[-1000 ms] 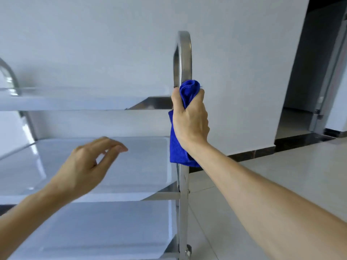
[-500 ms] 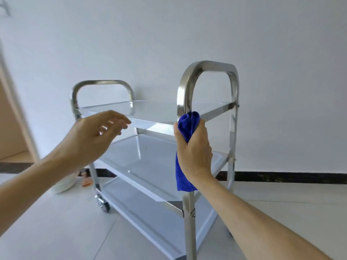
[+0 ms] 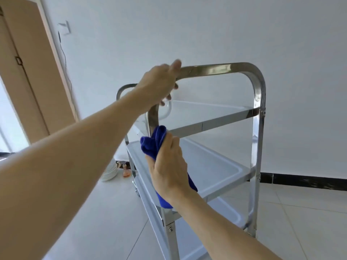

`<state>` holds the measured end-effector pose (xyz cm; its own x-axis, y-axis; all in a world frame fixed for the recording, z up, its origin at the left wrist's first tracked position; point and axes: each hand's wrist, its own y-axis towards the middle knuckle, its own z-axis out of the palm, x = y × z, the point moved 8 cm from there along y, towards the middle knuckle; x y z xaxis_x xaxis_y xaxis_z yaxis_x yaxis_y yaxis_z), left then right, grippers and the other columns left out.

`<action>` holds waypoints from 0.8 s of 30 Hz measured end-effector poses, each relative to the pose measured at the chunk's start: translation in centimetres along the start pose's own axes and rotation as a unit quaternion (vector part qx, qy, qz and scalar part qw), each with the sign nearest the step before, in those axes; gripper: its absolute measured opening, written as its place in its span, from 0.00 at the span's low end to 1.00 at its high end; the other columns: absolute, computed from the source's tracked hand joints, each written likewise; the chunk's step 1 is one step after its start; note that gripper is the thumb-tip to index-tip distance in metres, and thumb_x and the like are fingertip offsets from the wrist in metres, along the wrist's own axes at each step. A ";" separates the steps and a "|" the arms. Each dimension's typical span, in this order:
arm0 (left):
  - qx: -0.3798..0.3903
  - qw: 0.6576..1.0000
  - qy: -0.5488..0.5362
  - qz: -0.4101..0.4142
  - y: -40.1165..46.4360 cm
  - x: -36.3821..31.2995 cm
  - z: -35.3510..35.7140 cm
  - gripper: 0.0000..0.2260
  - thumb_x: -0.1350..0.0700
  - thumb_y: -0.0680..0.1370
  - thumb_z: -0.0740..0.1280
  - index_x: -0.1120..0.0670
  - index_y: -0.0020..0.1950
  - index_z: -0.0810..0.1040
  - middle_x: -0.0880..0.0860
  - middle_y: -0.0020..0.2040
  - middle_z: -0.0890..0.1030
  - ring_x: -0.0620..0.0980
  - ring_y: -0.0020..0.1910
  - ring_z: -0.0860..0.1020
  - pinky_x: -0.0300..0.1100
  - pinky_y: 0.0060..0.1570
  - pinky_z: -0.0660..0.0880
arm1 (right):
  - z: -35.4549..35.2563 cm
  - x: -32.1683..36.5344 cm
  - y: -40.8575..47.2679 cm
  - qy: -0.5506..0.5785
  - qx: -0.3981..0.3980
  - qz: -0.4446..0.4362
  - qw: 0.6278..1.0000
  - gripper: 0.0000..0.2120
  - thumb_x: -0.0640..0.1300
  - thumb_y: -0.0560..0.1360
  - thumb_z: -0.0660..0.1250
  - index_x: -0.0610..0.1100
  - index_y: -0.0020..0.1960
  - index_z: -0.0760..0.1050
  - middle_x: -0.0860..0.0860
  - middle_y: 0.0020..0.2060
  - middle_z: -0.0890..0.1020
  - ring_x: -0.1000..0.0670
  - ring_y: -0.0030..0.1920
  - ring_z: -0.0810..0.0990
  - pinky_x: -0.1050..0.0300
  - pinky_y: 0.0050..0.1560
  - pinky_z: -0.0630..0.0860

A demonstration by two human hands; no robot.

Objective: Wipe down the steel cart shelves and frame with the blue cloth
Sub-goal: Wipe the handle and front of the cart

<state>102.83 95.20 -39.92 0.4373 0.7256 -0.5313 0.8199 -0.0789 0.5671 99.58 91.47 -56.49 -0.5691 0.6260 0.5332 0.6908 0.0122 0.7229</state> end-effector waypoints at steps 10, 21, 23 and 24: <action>-0.176 0.982 0.063 0.025 -1.8 5.2 -5.2 0.26 0.41 0.84 0.47 0.52 0.41 0.77 0.45 0.31 0.75 0.50 0.35 0.73 0.46 0.39 0.68 | -4.9 -5.7 3.5 0.340 -0.043 0.170 0.924 0.12 0.56 0.81 0.61 0.48 0.50 0.69 0.54 0.32 0.74 0.56 0.30 0.74 0.61 0.34 0.72; -0.222 0.975 0.017 0.019 -4.4 8.2 -9.7 0.28 0.41 0.83 0.50 0.54 0.32 0.77 0.47 0.25 0.75 0.42 0.27 0.70 0.32 0.30 0.66 | -18.6 12.6 16.3 0.081 -0.276 -0.227 0.931 0.13 0.57 0.80 0.60 0.47 0.52 0.70 0.47 0.48 0.75 0.43 0.49 0.76 0.42 0.55 0.73; -0.224 0.974 0.003 0.018 -5.1 8.8 -10.6 0.27 0.42 0.82 0.51 0.54 0.34 0.80 0.47 0.27 0.77 0.44 0.28 0.71 0.32 0.32 0.67 | -14.0 14.2 16.4 -0.080 -0.155 -0.246 0.953 0.23 0.63 0.79 0.58 0.46 0.62 0.72 0.45 0.55 0.76 0.41 0.54 0.76 0.43 0.55 0.73; -0.224 0.974 -0.004 0.016 -5.5 9.2 -11.1 0.28 0.42 0.82 0.51 0.55 0.36 0.80 0.50 0.28 0.78 0.46 0.30 0.72 0.36 0.37 0.70 | -10.9 13.9 15.9 -0.176 -0.075 -0.251 0.949 0.26 0.67 0.78 0.55 0.48 0.64 0.71 0.47 0.55 0.77 0.41 0.55 0.77 0.44 0.54 0.72</action>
<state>98.25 109.92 -40.90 0.4646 0.7225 -0.5121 0.5623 0.2061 0.8009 97.83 91.83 -32.78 -0.6075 0.7924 -0.0547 0.2860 0.2824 0.9157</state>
